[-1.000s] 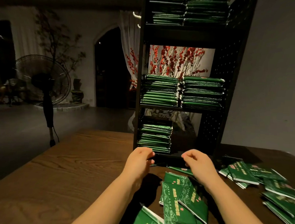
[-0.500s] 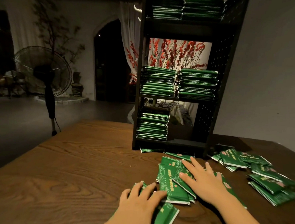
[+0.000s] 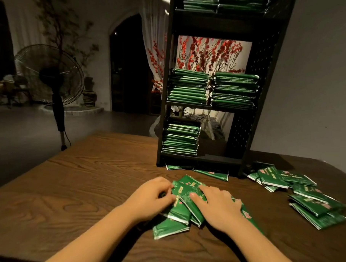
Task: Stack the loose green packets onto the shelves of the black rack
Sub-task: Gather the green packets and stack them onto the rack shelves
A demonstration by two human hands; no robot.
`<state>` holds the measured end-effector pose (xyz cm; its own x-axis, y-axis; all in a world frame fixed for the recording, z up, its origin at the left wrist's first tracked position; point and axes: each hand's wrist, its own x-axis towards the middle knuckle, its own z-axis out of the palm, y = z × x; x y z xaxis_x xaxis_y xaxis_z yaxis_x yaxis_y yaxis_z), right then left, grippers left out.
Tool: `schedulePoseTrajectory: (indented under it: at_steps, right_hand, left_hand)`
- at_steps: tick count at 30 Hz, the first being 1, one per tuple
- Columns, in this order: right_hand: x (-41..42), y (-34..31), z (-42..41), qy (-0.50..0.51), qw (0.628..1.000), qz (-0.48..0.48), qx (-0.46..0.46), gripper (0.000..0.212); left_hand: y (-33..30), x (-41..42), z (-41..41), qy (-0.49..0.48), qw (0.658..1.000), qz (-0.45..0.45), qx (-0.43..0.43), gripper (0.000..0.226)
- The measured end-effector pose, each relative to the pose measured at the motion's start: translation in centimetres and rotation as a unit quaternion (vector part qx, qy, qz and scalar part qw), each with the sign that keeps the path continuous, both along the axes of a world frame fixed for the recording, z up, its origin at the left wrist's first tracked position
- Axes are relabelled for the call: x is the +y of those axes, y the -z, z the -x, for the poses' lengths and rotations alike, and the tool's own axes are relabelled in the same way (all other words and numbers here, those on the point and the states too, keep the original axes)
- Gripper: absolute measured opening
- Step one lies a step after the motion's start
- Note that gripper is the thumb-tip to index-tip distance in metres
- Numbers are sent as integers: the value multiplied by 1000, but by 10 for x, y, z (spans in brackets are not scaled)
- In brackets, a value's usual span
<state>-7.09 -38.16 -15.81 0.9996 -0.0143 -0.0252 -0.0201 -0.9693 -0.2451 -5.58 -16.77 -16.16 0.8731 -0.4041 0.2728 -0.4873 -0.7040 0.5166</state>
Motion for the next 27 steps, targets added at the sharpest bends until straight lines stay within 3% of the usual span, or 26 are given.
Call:
schedulePoseTrajectory:
  at_steps: [3, 7, 11, 16, 27]
  right_hand:
    - [-6, -12, -9, 4, 999, -27, -23, 54]
    - [-26, -11, -46, 23, 997, -28, -69, 40]
    - [-38, -3, -77, 3, 1000, 9, -18, 53]
    - [-42, 0, -86, -3, 999, 18, 46, 64]
    - [-29, -16, -56, -5, 997, 61, 50, 48]
  left_hand:
    - [-6, -7, -12, -55, 998, -15, -28, 6]
    - [-6, -33, -41, -96, 994, -53, 10, 31]
    - [-10, -53, -71, -106, 986, -81, 104, 47]
    - [-16, -57, -85, -131, 970, -148, 138, 59]
    - [-6, -55, -85, -128, 964, -213, 89, 54]
